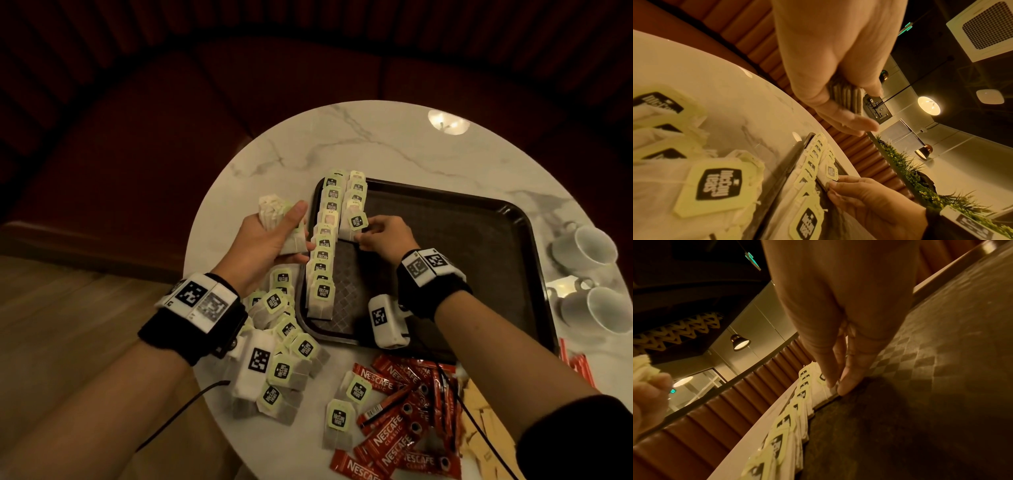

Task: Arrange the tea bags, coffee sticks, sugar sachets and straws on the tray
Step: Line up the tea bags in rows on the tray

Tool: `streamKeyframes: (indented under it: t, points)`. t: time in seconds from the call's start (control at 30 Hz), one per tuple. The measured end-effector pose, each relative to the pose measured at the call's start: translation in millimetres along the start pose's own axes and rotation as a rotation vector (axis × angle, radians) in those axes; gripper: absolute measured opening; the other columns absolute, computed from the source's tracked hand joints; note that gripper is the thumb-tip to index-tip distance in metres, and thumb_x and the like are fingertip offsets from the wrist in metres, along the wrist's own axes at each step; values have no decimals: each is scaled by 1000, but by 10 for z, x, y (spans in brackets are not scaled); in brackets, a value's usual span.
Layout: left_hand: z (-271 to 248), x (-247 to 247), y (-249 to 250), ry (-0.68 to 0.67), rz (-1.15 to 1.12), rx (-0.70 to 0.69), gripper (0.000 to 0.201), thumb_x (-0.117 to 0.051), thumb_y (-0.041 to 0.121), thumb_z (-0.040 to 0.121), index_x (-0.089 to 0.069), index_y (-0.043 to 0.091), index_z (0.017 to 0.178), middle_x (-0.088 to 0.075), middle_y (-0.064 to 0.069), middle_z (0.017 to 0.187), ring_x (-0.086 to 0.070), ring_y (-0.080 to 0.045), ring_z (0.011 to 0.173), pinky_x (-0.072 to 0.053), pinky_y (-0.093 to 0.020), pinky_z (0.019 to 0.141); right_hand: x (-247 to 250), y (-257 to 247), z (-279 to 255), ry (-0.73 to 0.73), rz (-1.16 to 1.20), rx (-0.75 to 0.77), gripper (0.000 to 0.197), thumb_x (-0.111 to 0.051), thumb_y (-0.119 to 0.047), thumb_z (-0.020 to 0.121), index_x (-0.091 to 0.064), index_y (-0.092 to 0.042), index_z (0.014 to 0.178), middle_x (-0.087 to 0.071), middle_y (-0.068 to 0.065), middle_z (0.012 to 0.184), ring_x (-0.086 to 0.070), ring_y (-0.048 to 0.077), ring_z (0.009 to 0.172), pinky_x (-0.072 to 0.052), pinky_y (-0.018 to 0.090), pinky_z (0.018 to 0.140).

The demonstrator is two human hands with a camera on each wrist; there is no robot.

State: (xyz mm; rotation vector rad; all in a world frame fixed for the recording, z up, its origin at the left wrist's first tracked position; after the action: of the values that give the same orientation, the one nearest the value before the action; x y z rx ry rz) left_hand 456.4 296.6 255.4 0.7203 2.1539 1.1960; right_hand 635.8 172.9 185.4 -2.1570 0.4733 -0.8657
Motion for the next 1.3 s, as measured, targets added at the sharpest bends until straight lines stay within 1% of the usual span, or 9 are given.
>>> streamKeyframes:
  t: [0.17, 0.3, 0.4, 0.53, 0.73, 0.87, 1.07, 1.17, 1.3]
  points:
    - [-11, -62, 9, -49, -22, 29, 48, -63, 44, 80, -61, 2, 103, -70, -6, 76, -73, -18, 74, -55, -21, 51, 156, -44, -13, 130, -129, 38, 51, -78, -18, 83, -55, -9, 128, -63, 3, 95, -67, 22, 93, -55, 39, 91]
    - [-3, -130, 29, -74, -26, 37, 43, -57, 47, 85, -63, 6, 93, -73, -6, 74, -73, -18, 73, -57, -22, 54, 224, -312, -274, 200, -139, 244, 27, -71, -24, 89, -59, -18, 112, -53, -5, 83, -52, 6, 73, -44, 20, 67]
    - [4, -162, 50, -72, -19, 13, 36, -54, 44, 92, -64, 10, 89, -74, -7, 74, -72, -18, 71, -57, -22, 54, 143, -547, -541, 39, -106, 393, 13, -66, -31, 93, -66, -23, 103, -56, -8, 79, -50, -2, 65, -40, 10, 60]
    - [-1, -195, 69, -91, -13, -33, 37, -57, 44, 88, -66, 9, 97, -75, -5, 82, -73, -19, 74, -57, -23, 56, 22, -703, -736, -135, -128, 473, 17, -60, -36, 96, -70, -24, 101, -68, -7, 94, -59, 0, 79, -43, 11, 67]
    - [16, -198, 58, -68, -36, -71, 43, -62, 46, 78, -66, 7, 95, -75, -4, 79, -73, -19, 74, -57, -24, 55, -70, -664, -726, -169, 25, 447, 9, -71, -28, 89, -67, -21, 86, -71, 2, 91, -67, 15, 83, -53, 33, 80]
    - [44, -151, 33, -59, -32, -79, 42, -61, 47, 79, -66, 8, 96, -75, -6, 82, -73, -18, 76, -57, -23, 55, 2, -588, -675, -142, 123, 421, 6, -67, -21, 93, -65, -16, 89, -71, 9, 94, -65, 14, 82, -50, 23, 67]
    - [102, -35, -32, -14, -14, -39, 34, -66, 40, 84, -64, 6, 90, -72, -6, 78, -73, -19, 80, -59, -24, 59, 231, -231, -361, 66, 226, 192, 10, -61, -17, 97, -58, -19, 87, -71, 7, 91, -68, 17, 71, -52, 28, 58]
    - [111, -15, -65, -9, 15, -14, 26, -66, 33, 88, -65, 7, 93, -71, -9, 83, -73, -18, 81, -59, -23, 62, 218, -99, -233, 35, 115, 120, 8, -61, -17, 96, -57, -20, 90, -70, 10, 95, -68, 19, 73, -55, 31, 61]
    - [106, -23, -73, -19, 27, 16, 29, -65, 34, 89, -65, 6, 96, -70, -12, 88, -72, -23, 87, -60, -25, 65, 105, 19, -104, -56, -41, 79, 6, -64, -18, 94, -59, -19, 96, -68, 6, 92, -65, 14, 71, -54, 26, 60]
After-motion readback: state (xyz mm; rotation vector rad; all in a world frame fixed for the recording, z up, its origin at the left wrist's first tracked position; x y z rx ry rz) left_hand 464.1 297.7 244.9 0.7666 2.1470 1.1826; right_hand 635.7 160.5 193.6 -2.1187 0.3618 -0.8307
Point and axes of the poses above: each hand's wrist, its own z-axis towards the middle knuckle, its own x-axis out of the back of the hand, y = z × x, the point moved 2 cm from there along z, towards the middle knuckle
